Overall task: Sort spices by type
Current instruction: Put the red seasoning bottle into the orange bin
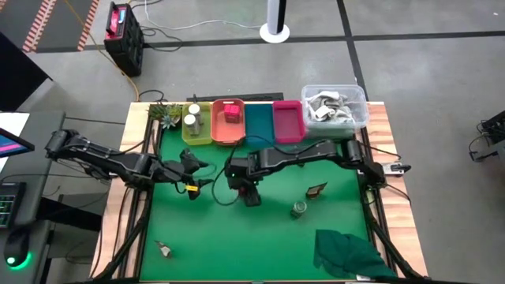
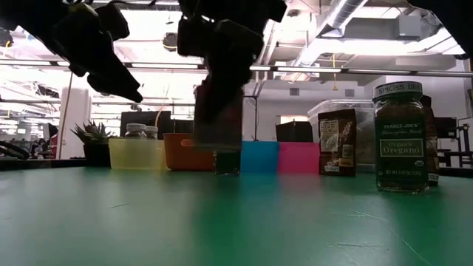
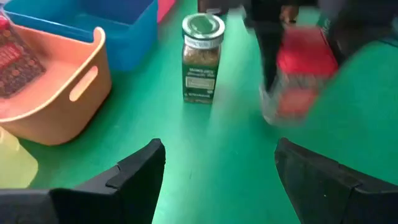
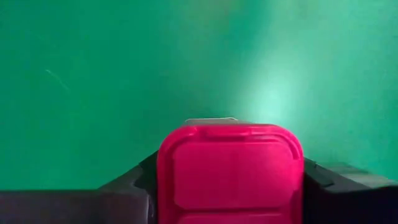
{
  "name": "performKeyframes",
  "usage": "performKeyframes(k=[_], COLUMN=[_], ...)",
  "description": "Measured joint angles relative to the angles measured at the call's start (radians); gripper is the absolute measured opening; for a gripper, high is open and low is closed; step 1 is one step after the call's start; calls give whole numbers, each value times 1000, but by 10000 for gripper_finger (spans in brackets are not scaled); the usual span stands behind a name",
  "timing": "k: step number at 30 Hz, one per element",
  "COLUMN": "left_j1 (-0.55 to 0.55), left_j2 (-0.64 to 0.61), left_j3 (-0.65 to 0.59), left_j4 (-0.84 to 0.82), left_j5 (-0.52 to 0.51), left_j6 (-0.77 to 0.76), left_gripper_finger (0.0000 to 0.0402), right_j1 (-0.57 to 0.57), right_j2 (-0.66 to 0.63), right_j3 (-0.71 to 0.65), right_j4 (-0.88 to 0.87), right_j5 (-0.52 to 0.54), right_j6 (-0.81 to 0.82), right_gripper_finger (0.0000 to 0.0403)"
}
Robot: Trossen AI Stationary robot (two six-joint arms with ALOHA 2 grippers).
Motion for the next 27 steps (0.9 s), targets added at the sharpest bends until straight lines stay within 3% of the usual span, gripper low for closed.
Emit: performKeyframes(k=[14, 22, 27], left_j1=[0, -9, -9], left_j2=[-3, 43, 84], left_j3=[0, 0, 0], left_j4=[5, 153, 181], left_j5=[28, 69, 48], left_j6=[2, 63, 73], left_gripper_finger=[291, 291, 291], right_j1=[7, 9, 9], right_j2=[12, -65, -34], right_j3=[1, 2, 3], right_j4=[18, 9, 22], right_j5=[4, 6, 9], right_j6=[19, 17, 1], right_gripper_finger=[265, 266, 266])
